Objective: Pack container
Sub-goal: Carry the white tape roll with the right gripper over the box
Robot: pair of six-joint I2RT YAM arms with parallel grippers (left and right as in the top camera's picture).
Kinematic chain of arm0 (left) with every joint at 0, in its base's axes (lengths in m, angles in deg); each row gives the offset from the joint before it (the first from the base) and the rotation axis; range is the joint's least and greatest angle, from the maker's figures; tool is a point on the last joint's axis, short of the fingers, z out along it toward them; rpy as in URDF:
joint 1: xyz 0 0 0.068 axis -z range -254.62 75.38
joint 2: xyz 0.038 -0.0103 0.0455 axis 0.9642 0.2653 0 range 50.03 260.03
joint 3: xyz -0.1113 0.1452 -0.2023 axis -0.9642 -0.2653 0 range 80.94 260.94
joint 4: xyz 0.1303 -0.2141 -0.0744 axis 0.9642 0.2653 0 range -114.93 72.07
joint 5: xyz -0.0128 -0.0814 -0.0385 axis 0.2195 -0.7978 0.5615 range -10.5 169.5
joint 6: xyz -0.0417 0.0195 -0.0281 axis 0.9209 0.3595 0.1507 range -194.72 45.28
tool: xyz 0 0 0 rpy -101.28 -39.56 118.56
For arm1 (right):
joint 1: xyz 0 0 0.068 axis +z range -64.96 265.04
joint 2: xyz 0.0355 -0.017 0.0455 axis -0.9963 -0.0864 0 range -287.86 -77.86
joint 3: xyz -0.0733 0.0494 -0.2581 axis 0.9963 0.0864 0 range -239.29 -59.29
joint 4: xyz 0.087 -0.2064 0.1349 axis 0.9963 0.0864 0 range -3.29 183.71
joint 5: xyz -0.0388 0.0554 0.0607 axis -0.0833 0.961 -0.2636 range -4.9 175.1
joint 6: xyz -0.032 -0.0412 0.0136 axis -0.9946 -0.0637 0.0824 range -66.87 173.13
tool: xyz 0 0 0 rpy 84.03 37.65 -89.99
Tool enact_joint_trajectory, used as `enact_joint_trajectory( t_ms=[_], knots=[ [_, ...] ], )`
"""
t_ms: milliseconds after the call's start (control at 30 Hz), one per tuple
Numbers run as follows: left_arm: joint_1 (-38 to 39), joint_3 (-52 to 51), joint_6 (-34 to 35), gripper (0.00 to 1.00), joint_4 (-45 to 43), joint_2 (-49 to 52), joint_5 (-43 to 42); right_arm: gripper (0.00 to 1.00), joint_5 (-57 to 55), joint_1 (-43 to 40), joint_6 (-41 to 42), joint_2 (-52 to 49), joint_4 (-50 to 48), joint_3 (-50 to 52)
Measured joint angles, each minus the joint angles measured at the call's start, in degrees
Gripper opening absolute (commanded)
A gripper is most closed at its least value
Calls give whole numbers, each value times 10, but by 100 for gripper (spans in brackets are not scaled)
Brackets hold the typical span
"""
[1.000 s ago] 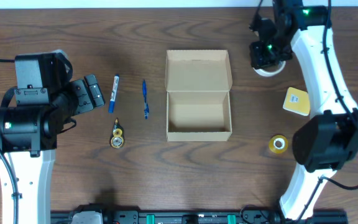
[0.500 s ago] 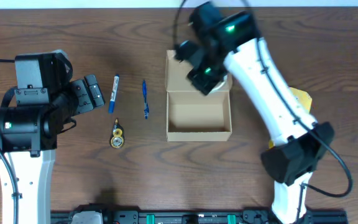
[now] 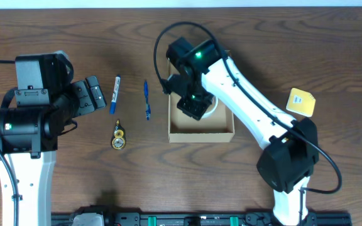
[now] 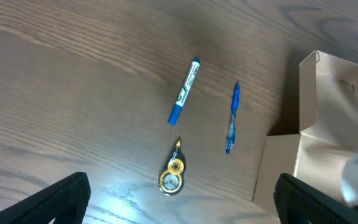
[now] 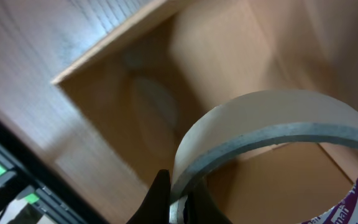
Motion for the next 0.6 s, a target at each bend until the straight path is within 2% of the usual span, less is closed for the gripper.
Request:
enact_joint_trajectory(
  t_ms=[233,600],
  knots=[
    [0,0,0,95,-3,0,-7,1,7,1,-7,0,-50,61],
    [0,0,0,95,-2,0,-10,1,41,14,-20,0,-85,70]
  ],
)
